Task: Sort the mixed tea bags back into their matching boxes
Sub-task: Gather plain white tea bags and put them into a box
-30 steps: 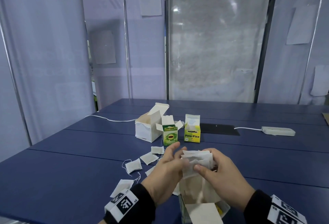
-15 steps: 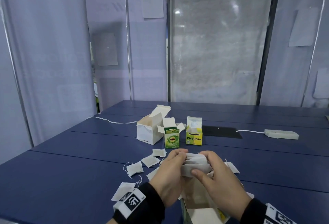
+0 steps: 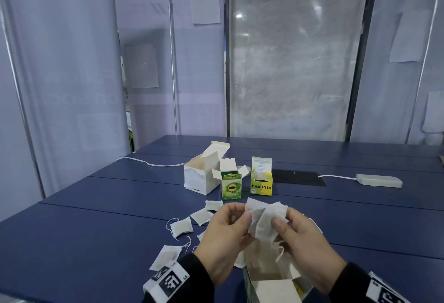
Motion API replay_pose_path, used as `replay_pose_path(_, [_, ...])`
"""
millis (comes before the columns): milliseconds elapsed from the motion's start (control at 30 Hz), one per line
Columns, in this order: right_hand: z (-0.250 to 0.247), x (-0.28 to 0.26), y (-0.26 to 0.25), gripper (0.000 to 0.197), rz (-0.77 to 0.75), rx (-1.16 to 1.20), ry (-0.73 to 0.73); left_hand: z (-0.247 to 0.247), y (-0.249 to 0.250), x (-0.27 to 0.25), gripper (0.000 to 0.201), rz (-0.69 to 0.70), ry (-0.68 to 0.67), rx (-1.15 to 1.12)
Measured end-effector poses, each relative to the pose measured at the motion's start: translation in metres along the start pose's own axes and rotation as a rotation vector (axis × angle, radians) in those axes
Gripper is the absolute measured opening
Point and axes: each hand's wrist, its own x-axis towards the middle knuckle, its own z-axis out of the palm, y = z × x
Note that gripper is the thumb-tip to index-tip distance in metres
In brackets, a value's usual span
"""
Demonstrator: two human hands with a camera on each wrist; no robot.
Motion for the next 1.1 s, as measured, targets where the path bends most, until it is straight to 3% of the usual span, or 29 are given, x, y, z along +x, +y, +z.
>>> replay_pose_path(267, [0.001, 0.0, 0.0, 0.023, 0.081, 0.302, -0.077, -0.004, 0.003, -0.003, 0.011, 0.147, 0.089, 0.196])
replay_pose_path(400, [-0.001, -0.003, -0.001, 0.023, 0.098, 0.281, -0.091, -0.007, 0.006, 0.0, 0.01, 0.262, 0.1, 0.323])
replay_pose_path(667, [-0.002, -0.009, -0.002, 0.022, 0.149, 0.21, -0.065, -0.013, 0.012, 0.004, 0.017, 0.492, -0.016, 0.759])
replay_pose_path(1100, [-0.001, -0.011, -0.004, 0.018, 0.168, 0.194, -0.043, -0.012, 0.02, 0.011, 0.025, 0.545, -0.094, 1.047])
